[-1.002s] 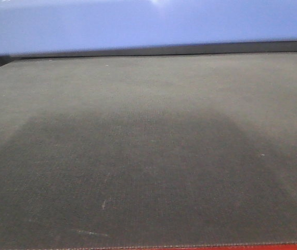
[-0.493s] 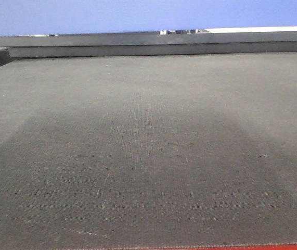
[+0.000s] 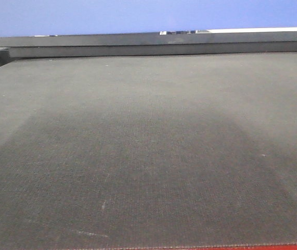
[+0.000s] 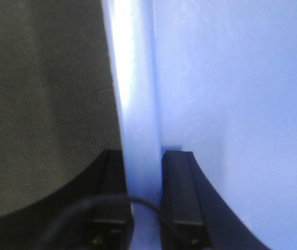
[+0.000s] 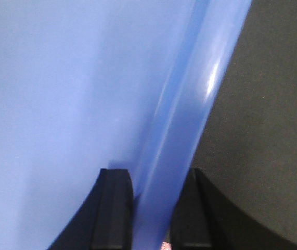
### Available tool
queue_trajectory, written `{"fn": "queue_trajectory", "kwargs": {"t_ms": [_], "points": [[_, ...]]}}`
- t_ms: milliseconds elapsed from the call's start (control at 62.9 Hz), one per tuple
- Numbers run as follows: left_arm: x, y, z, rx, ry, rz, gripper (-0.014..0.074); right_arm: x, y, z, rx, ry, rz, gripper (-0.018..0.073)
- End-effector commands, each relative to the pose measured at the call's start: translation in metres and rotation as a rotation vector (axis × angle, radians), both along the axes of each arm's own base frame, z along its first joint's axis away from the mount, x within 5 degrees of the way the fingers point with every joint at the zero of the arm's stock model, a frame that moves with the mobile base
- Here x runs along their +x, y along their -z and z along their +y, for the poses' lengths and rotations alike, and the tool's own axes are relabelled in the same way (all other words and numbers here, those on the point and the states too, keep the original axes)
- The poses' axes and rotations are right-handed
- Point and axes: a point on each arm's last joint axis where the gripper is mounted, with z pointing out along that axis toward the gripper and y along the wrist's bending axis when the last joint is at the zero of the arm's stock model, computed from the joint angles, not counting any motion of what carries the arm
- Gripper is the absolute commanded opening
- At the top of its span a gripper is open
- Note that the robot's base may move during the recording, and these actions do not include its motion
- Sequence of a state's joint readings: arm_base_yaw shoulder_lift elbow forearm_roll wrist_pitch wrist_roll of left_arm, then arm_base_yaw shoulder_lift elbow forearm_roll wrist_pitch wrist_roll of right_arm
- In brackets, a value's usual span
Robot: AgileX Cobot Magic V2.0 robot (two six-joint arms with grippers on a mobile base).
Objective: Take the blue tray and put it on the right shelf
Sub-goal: 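Hold the tray with both grippers while the base turns away from the table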
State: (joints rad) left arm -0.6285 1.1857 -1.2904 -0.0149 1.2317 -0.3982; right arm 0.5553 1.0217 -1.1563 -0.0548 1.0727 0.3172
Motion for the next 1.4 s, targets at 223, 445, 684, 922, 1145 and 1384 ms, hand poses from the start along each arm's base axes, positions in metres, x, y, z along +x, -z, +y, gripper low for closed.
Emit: {"fn": "queue_trajectory", "kwargs": {"t_ms": [223,445,684,922,1145,1384], "points": [[-0.0052,-0.0135,0.0023,-0.002,0.039,-0.059,-0.0048,-0.0013,-0.0183,0.0001,0.035,-0.04,-0.126,0.0055],[-0.0052,-0.0135,0.0023,-0.002,0.039,-0.059,-0.0048,-0.0013,-0.0183,0.0001,0.035,-0.04,-0.126,0.0055],[-0.0033,-0.0116,0.0009,0.003,0.039,-0.052,-0.0048,-0.0013,-0.0183,0.0001,0.035,-0.04,-0.126,0.0055],[-0.0053,-0.0117,-0.0018,-0.028,0.048,-0.03,-0.0048,-0.0013,-0.0183,0.0001,0.035,-0.04,-0.126,0.0055],[-0.0068,-0.0118,-0.0037,-0.051,0.054,-0.014,-0.0048,-0.0013,-0.0183,0.0001,0.035,-0.04,-0.126,0.0055],[-0.0071,-0.0118,-0.0041,-0.055,0.055,-0.011,-0.0048,-0.0013,-0.0183,0.0001,0.035,-0.04,-0.126,0.0055]]}}
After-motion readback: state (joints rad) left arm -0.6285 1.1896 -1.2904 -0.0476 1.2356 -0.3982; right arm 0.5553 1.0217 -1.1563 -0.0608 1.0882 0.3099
